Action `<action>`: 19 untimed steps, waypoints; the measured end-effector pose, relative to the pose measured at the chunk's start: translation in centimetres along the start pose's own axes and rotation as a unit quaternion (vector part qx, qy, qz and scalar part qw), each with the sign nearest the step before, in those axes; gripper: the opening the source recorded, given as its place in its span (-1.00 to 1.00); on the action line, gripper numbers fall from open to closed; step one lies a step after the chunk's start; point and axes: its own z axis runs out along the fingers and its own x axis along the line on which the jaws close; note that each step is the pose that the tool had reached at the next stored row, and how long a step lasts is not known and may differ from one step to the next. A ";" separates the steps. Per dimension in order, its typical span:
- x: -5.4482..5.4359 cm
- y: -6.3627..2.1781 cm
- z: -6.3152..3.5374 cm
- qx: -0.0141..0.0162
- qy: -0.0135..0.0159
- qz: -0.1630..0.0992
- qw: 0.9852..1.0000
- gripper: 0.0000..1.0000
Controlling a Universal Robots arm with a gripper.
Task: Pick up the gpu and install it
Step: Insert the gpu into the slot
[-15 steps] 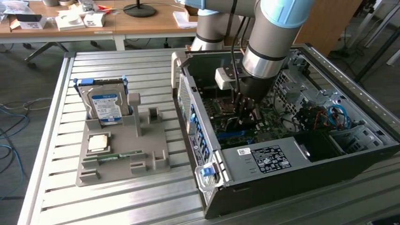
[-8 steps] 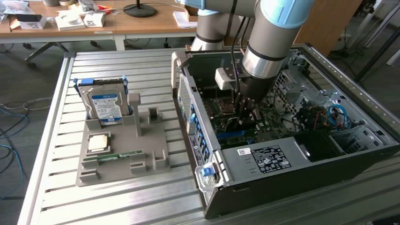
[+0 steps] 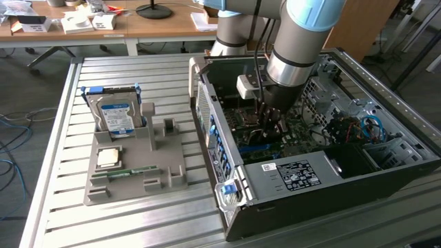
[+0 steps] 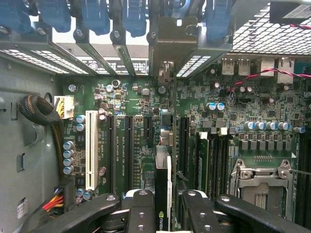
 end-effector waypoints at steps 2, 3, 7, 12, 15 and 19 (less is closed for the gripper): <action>0.0 0.03 0.00 0.000 0.000 0.000 1.000 -0.47; 0.0 0.04 0.00 0.000 0.000 0.000 1.000 -0.47; 0.0 0.06 0.00 0.000 0.000 0.000 1.000 -0.47; 0.0 0.06 0.08 0.000 0.000 0.000 1.000 -0.47; 0.0 0.06 0.18 0.000 0.000 0.000 1.000 -0.47; 0.0 0.06 0.20 0.000 0.000 0.000 1.000 -0.47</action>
